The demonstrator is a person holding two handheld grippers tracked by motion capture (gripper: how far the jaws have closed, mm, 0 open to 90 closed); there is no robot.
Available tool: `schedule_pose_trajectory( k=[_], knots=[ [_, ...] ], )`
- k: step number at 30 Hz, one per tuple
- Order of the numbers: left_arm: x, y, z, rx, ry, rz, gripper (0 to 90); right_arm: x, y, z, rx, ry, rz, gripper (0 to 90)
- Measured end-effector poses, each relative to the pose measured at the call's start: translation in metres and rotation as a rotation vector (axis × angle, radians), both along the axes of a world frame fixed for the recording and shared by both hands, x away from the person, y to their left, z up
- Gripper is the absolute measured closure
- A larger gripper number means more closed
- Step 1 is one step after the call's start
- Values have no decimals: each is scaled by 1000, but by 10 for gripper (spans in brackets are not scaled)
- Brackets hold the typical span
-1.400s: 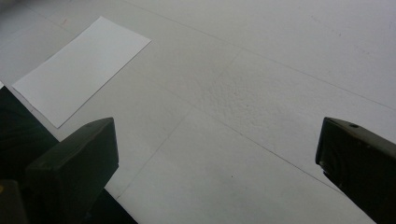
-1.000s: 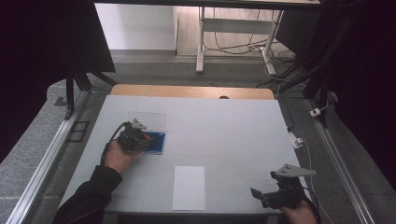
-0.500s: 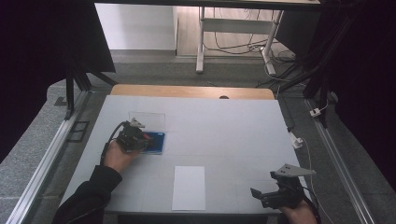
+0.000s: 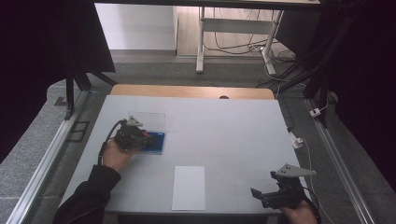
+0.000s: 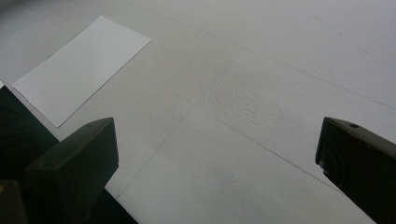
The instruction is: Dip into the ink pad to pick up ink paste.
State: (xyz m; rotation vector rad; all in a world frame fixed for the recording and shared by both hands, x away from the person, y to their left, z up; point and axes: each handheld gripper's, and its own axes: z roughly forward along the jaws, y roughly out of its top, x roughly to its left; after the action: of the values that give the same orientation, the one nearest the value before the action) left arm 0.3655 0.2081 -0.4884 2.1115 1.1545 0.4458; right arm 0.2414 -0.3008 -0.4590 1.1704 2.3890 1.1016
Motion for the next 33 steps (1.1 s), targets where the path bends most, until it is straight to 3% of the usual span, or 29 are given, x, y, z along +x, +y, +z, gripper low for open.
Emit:
schedule_pose_trajectory(
  k=[3, 12, 26, 33],
  knots=[
    [-4, 4, 4, -12, -10, 3, 580, 0, 0, 0, 0, -1, 1, 0],
    [-2, 13, -2, 10, 35, 23, 579, 0, 0, 0, -3, -1, 2, 0],
    [4, 14, -13, 30, 83, 39, 579, 0, 1, 0, -4, -1, 2, 0],
    [5, 12, -14, 64, 88, 34, 580, 0, 1, 0, -8, 1, 3, 0]
  ],
)
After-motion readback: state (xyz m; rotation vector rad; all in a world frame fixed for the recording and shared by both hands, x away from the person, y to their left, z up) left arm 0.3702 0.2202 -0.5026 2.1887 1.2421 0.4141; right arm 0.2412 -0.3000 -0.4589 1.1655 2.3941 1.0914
